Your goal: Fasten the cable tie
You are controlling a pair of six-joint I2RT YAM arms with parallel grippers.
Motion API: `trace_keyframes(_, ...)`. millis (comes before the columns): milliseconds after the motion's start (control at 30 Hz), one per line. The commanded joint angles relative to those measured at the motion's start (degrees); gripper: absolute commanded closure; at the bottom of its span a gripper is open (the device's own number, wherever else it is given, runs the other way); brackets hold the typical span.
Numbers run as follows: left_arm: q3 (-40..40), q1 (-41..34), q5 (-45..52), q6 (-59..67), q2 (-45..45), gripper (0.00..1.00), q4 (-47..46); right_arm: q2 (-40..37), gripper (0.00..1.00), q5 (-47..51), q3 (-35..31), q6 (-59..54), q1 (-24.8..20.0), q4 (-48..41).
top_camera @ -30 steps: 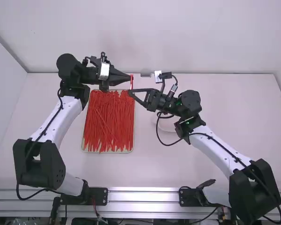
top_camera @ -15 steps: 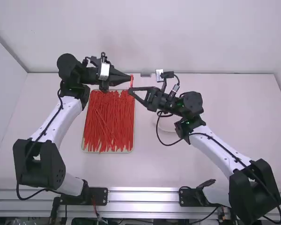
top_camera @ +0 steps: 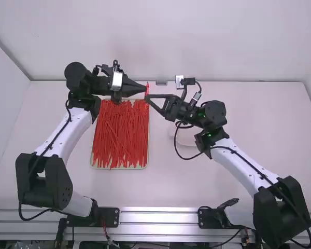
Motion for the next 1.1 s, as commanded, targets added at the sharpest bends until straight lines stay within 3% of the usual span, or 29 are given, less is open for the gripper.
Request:
trace_keyframes(0, -0.5, -0.9, 1.6, -3.7, 0.0, 0.99, 2.1, 0.1, 1.0, 1.2, 1.6, 0.0, -0.9, 0.4)
trace_keyframes(700, -6.9, -1.8, 1.6, -21.1, 0.0, 0.98, 25.9, 0.1, 1.0, 2.6, 1.6, 0.7, -1.8, 3.3)
trace_keyframes(1067, -7.5, -2.5, 1.6, -27.3, 0.0, 0.99, 31.7, 0.1, 1.0, 2.8, 1.6, 0.7, -2.4, 3.4)
